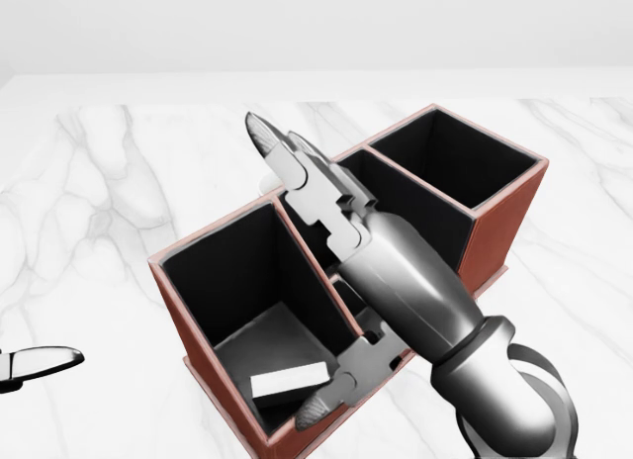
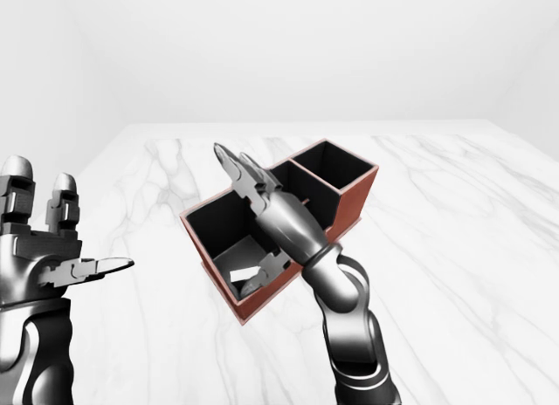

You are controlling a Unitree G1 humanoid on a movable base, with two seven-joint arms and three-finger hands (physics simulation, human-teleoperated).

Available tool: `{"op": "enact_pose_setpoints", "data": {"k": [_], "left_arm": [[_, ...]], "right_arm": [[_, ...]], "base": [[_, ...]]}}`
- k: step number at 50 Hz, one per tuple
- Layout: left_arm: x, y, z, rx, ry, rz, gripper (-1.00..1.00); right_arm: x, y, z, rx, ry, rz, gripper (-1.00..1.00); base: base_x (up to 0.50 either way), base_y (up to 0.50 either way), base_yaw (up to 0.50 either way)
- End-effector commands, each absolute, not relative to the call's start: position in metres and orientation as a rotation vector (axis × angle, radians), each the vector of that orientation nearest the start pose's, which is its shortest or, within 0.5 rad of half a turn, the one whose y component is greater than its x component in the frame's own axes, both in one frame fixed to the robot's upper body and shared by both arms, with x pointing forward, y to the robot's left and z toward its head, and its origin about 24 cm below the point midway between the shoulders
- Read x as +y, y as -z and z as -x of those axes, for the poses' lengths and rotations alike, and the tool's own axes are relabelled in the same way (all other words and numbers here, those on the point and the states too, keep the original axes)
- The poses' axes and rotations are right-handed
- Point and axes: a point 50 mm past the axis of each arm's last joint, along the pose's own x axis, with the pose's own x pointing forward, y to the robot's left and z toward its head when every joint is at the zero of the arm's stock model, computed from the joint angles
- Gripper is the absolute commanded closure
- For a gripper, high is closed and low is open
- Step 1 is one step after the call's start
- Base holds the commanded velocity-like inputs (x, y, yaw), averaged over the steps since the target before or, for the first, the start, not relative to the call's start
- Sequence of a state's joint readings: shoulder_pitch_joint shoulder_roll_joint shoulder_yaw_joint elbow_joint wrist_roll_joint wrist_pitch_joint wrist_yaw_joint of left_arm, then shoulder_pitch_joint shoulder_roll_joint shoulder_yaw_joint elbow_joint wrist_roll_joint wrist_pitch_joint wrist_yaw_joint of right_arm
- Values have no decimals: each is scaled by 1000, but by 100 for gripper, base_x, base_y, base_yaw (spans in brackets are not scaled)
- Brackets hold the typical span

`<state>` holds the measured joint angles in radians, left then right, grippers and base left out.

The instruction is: Pick up the book and place it in the left compartment of the caddy.

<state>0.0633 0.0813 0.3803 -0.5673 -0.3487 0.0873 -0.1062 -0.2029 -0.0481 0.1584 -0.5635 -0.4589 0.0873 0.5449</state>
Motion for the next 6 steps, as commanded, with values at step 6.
{"op": "enact_pose_setpoints", "data": {"k": [6], "left_arm": [[232,-158,-204,-491,-150,120,-100]], "right_arm": [[-95,-217,-199,-723,-487,712,-100]], "base": [[0,0,0]]}}
